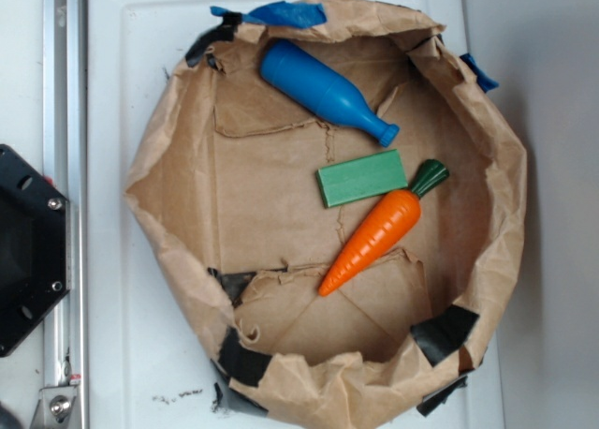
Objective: Grab the carrot.
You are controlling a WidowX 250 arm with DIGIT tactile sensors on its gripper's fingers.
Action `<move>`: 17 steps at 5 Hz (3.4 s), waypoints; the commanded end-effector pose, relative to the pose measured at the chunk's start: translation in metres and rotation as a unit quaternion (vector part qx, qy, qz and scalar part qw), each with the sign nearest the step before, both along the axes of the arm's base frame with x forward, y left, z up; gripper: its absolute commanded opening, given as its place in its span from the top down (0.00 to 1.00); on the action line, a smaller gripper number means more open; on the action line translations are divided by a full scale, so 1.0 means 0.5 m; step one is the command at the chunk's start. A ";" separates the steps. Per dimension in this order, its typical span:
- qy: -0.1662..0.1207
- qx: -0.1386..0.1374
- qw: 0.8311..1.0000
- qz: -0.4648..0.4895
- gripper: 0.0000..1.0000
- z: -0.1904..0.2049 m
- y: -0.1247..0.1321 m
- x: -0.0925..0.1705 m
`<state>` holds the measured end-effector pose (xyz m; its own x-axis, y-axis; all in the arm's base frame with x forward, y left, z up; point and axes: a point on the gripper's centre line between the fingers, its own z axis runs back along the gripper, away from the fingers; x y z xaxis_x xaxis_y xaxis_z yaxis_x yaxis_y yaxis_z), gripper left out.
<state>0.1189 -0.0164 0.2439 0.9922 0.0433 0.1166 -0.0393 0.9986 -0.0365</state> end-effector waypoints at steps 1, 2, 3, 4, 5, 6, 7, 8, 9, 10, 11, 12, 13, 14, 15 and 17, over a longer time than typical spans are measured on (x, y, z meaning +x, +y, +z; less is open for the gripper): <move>0.000 0.000 1.000 0.000 0.00 0.000 0.000 0.000; -0.010 -0.018 0.994 0.112 0.00 -0.014 -0.011 0.100; -0.011 -0.024 0.982 0.189 0.00 -0.040 -0.009 0.177; 0.001 -0.061 0.963 0.261 0.00 -0.077 0.007 0.222; -0.033 -0.077 0.955 0.284 0.00 -0.127 0.038 0.239; -0.039 -0.079 0.949 0.304 0.00 -0.191 0.075 0.280; -0.054 -0.067 0.944 0.318 0.00 -0.228 0.088 0.304; -0.064 -0.054 0.945 0.316 0.00 -0.270 0.087 0.323; -0.066 -0.059 0.949 0.302 0.00 -0.323 0.080 0.337; -0.061 -0.055 0.956 0.283 0.00 -0.369 0.071 0.354; -0.044 -0.044 0.955 0.290 0.00 -0.405 0.069 0.363; -0.036 -0.042 0.956 0.287 0.00 -0.409 0.059 0.361; -0.038 -0.057 0.956 0.285 0.00 -0.379 0.046 0.351; -0.038 -0.072 0.955 0.284 0.00 -0.352 0.044 0.347; -0.040 -0.089 0.954 0.283 0.00 -0.321 0.044 0.345; -0.052 -0.111 0.945 0.302 0.00 -0.319 0.027 0.345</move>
